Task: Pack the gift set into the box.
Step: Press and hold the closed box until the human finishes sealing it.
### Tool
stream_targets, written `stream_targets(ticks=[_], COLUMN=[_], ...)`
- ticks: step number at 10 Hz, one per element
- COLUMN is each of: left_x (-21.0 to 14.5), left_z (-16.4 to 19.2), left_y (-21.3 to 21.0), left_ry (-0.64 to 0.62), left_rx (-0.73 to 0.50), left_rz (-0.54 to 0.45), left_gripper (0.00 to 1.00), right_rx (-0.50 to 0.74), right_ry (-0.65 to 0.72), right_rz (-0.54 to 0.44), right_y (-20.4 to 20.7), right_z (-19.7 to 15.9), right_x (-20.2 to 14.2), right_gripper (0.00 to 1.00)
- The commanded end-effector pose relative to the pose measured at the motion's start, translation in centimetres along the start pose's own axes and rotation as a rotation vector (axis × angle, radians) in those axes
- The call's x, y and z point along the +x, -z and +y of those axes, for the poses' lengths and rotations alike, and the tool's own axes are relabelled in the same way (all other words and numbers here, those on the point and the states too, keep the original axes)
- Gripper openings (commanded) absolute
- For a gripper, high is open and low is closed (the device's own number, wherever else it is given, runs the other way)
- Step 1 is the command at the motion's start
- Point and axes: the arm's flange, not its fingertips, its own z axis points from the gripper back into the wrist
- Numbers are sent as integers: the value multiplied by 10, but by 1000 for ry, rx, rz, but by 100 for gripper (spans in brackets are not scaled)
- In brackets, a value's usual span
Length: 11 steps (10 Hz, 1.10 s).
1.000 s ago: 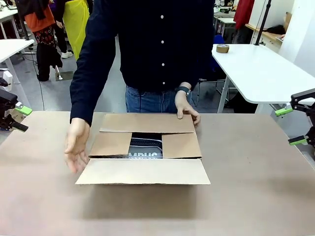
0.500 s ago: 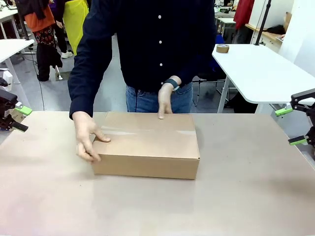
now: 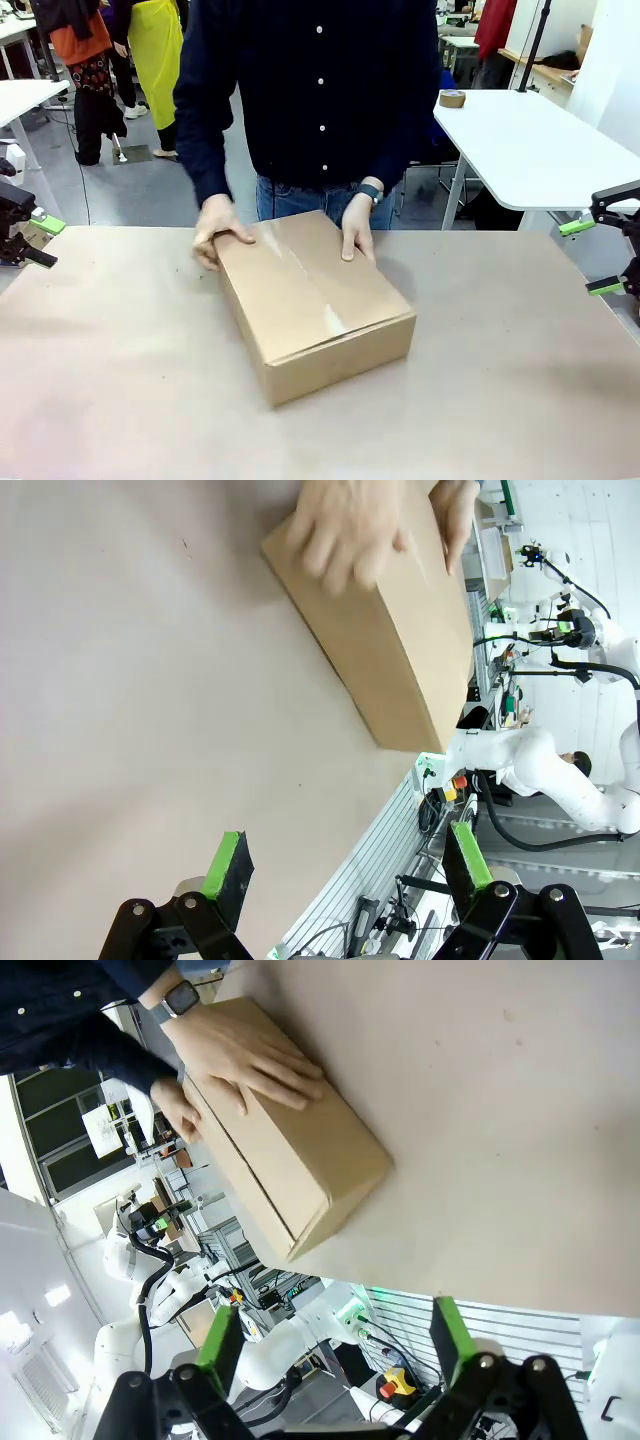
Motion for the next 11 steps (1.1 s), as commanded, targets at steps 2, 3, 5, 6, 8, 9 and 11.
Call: stream_targets(ticks=[2,3,5,6,8,9,11], left_x=[-2,-2,-2,0,52,65,85], left_z=[0,0,0,0,-59,-89,-104], left_y=[0,0,0,0,54,95,171], left_ry=[2,2,2,0,629,994,1210], left_rx=[4,4,4,0,-26,-140,-293], left_rz=[-7,-7,-7,0,-3,15,-121], left_gripper=[100,100,100,100,100,100,100], right_rx=[2,2,2,-1,-45,19,326], right_ry=[-19,-19,-19,0,-493,-831,-1255], right_rz=[1,1,1,0,46,195,211], right_y=[2,2,2,0,63,127,214], right_z=[-2,-2,-2,0,74,112,136], right_x=[-1,-1,-1,0,16,13,4], right_gripper=[100,100,100,100,100,100,100])
